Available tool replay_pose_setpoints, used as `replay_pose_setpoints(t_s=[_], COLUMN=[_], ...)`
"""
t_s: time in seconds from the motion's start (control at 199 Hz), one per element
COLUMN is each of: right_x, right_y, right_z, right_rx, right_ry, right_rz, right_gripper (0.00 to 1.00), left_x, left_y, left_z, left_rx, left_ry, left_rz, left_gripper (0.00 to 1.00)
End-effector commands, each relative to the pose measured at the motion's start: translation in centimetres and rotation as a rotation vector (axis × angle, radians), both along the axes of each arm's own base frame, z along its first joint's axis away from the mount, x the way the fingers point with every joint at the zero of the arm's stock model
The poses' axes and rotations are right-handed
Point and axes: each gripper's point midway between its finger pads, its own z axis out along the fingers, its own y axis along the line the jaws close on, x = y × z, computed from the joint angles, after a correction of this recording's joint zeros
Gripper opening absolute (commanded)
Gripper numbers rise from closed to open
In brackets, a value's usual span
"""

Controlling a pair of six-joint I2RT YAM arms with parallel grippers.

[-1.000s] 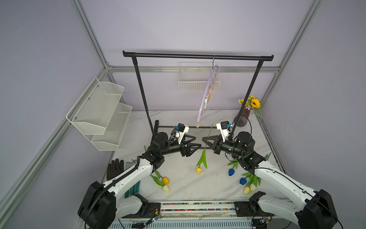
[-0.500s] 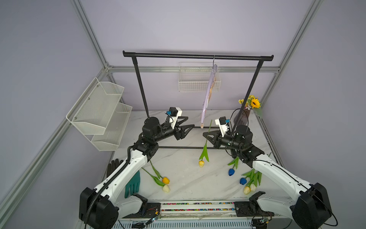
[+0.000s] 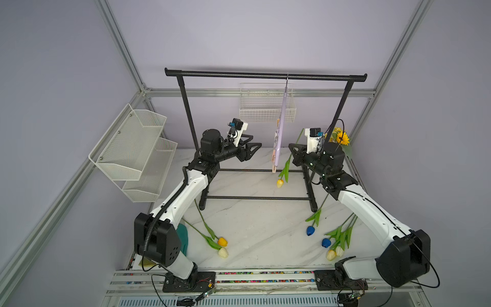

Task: Dry the flowers on a clothes hanger
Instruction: Open the clamp at the hanger.

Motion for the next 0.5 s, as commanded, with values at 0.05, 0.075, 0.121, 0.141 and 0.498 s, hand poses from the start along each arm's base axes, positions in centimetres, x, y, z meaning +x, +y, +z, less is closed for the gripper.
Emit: replay_pose_setpoints(t_s=[0.05, 0.075, 0.121, 0.141, 0.498], right_x=[4.3, 4.8, 5.8, 6.2, 11.3], right_y=[-2.0, -2.2, -2.5, -2.5, 0.0], right_z=[0.7, 0.8, 1.1, 1.2, 2.7], right_rx=[-0.025, -0.024, -0.021, -0.018, -0.024], right_ry=[-0.005, -0.011, -0.026, -0.032, -0.068], right_rz=[-0.186, -0.204, -0.24, -0.246, -0.198], right_gripper=[0.0, 0.0, 0.0, 0.0, 0.0], left_x=[1.1, 1.4, 1.7, 1.8, 2.3], left_y=[-0.2, -0.3, -0.5, -0.6, -2.9], left_z=[3.2, 3.2, 3.4, 3.5, 4.8], left_rx=[-0.019, -0.02, -0.023, -0.025, -0.05], left_ry=[-0.07, -0.069, -0.07, -0.07, -0.092], left_rz=[-0.005, -0.006, -0.01, -0.014, -0.111], left_gripper=[0.63, 0.64, 0.63, 0.63, 0.63])
